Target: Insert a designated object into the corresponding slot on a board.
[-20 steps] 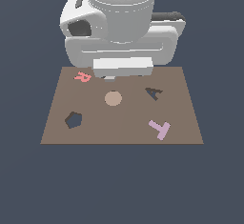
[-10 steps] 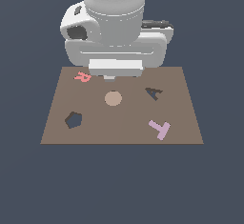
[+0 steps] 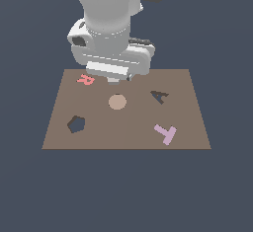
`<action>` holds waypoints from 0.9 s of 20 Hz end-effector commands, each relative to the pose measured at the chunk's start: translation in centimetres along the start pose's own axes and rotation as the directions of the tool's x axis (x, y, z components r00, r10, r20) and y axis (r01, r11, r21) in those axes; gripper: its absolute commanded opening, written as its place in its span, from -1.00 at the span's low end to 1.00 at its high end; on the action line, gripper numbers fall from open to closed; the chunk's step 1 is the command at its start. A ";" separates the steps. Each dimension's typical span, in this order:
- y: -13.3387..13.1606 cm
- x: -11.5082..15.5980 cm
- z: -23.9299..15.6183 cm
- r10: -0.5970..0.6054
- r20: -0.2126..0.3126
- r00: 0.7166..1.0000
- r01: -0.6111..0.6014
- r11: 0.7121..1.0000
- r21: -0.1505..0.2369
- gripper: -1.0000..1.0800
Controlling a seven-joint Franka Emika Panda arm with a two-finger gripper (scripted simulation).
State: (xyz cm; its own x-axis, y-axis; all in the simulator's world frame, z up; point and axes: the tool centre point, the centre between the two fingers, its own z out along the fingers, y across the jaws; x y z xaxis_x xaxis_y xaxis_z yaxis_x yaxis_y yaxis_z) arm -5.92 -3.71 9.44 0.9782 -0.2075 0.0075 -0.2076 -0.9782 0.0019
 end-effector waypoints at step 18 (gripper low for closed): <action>1.9 -3.7 4.8 0.144 0.008 0.989 -0.144 0.990 -0.001 0.92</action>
State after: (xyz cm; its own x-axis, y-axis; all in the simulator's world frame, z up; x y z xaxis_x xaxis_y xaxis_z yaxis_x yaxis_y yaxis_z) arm -9.85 -4.87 4.90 0.9381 -0.3463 0.0001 -0.3463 -0.9381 0.0014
